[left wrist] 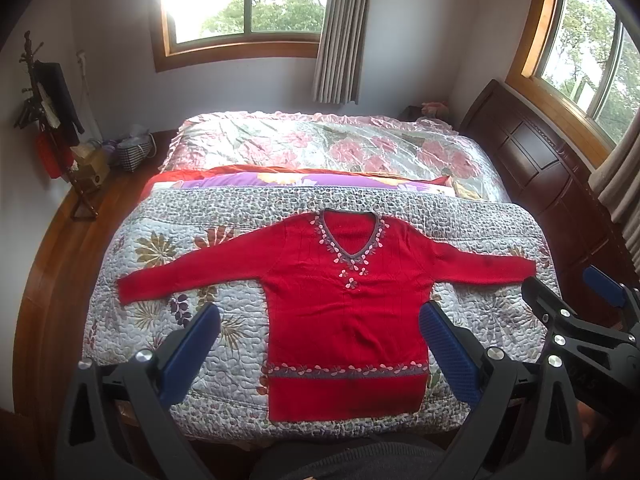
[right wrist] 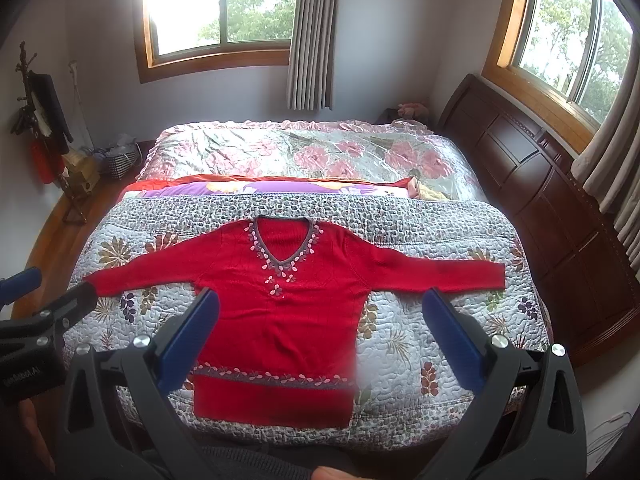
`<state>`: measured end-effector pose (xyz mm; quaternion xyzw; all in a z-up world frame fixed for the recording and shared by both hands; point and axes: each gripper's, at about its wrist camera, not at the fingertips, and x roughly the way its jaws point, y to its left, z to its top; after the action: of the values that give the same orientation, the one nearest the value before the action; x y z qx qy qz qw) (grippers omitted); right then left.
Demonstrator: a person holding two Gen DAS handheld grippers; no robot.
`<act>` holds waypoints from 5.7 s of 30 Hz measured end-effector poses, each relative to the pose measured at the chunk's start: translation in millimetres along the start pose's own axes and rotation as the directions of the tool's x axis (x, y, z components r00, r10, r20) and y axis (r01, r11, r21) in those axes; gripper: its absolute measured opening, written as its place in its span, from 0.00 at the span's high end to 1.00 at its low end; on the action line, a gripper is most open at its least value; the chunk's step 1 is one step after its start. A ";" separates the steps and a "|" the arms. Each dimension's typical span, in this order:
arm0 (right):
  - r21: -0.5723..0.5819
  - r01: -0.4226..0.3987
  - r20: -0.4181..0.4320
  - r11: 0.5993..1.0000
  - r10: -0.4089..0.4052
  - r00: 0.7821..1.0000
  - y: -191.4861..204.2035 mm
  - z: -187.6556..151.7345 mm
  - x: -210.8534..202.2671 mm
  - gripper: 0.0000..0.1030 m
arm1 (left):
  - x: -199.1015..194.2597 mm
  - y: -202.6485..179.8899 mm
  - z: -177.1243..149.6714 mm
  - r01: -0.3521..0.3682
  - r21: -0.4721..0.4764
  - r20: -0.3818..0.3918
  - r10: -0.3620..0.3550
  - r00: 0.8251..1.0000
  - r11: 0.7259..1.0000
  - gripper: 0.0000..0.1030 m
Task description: Fold small clothes
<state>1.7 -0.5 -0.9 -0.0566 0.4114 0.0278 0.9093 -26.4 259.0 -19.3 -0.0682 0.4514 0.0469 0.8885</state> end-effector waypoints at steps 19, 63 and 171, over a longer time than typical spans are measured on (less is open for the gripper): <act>-0.001 0.006 0.002 1.000 -0.006 1.000 0.8 0.6 2.0 0.03 | -0.7 1.8 -0.2 -0.002 -0.001 0.001 0.002 1.000 1.000 0.04; -0.001 0.013 -0.008 1.000 -0.013 1.000 0.9 9.3 8.6 0.03 | 15.7 -0.4 10.5 -0.010 0.000 -0.014 0.010 1.000 1.000 0.04; 0.293 -0.229 -0.122 0.928 0.273 0.954 -141.5 51.7 395.5 0.95 | 393.6 97.4 24.3 0.350 -0.520 -0.233 -0.524 0.819 0.779 0.04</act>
<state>314.9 -132.9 -252.8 0.1215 0.4868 0.0820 0.8611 210.3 367.6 -331.0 -0.3862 0.5553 -0.0735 0.7328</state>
